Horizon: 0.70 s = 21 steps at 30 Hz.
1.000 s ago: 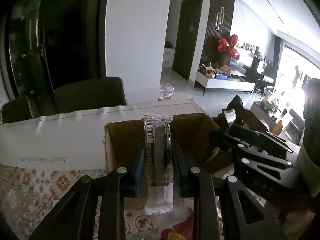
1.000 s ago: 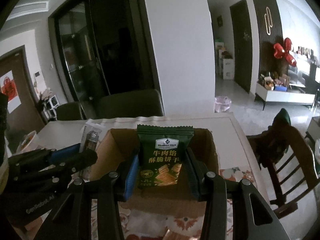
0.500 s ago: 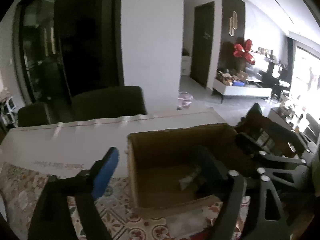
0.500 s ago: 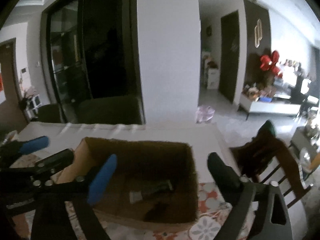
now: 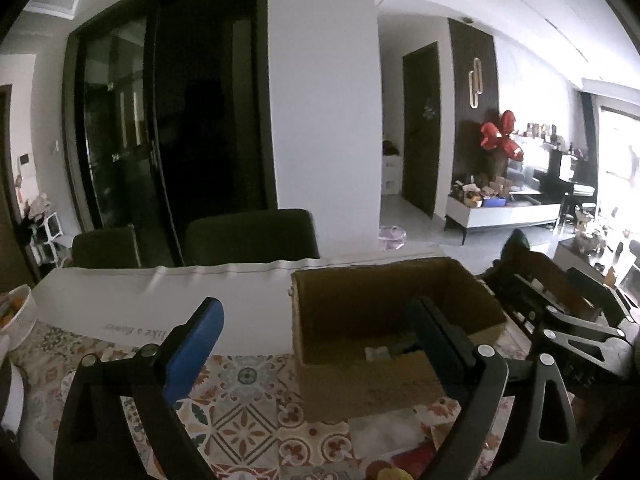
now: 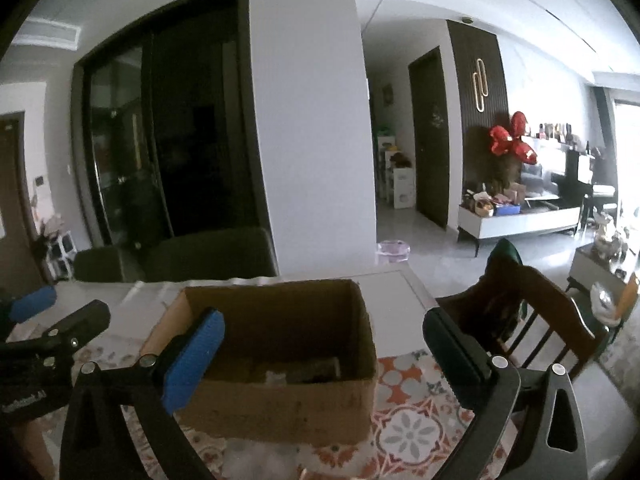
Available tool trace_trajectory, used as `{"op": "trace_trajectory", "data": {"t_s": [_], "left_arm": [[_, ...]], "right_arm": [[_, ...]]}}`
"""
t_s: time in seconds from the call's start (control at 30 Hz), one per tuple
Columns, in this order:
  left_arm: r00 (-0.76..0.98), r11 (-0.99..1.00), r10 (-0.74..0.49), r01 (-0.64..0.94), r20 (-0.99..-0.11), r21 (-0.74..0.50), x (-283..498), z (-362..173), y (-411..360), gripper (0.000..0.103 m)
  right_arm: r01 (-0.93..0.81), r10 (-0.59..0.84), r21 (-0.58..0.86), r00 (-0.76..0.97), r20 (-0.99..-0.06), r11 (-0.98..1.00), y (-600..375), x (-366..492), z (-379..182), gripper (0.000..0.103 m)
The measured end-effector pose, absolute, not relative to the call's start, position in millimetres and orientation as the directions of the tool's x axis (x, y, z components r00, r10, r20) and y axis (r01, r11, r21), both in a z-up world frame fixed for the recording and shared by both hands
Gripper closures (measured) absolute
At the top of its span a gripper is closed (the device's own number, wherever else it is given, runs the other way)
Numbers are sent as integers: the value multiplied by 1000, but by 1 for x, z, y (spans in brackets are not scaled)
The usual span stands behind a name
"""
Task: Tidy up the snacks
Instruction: 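Move both tools back over the snack pile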
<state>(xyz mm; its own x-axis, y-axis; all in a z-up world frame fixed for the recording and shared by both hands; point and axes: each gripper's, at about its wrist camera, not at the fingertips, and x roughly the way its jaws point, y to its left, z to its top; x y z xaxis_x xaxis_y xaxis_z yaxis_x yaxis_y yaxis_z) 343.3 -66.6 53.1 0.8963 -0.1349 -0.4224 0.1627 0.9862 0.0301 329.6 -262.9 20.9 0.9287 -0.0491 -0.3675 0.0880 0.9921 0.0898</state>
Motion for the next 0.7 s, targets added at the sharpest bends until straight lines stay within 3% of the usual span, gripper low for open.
{"op": "trace_trajectory", "data": {"t_s": [0.17,0.47,0.7], "left_arm": [[905,988,-126,153,-407,34,313,52,-68,7],[916,987,-126,155,-381,45,263,35,-68,8],[907,979,-164,197,-389,47,238,22,-69,13]], "right_arm": [[113,-48,136,913,-406,984,-276,306,18,3],[142,-96,97,922,-374,985,-281,250,12,8],[121,-79,81,913,-401,989,-280,220,-2,19]]}}
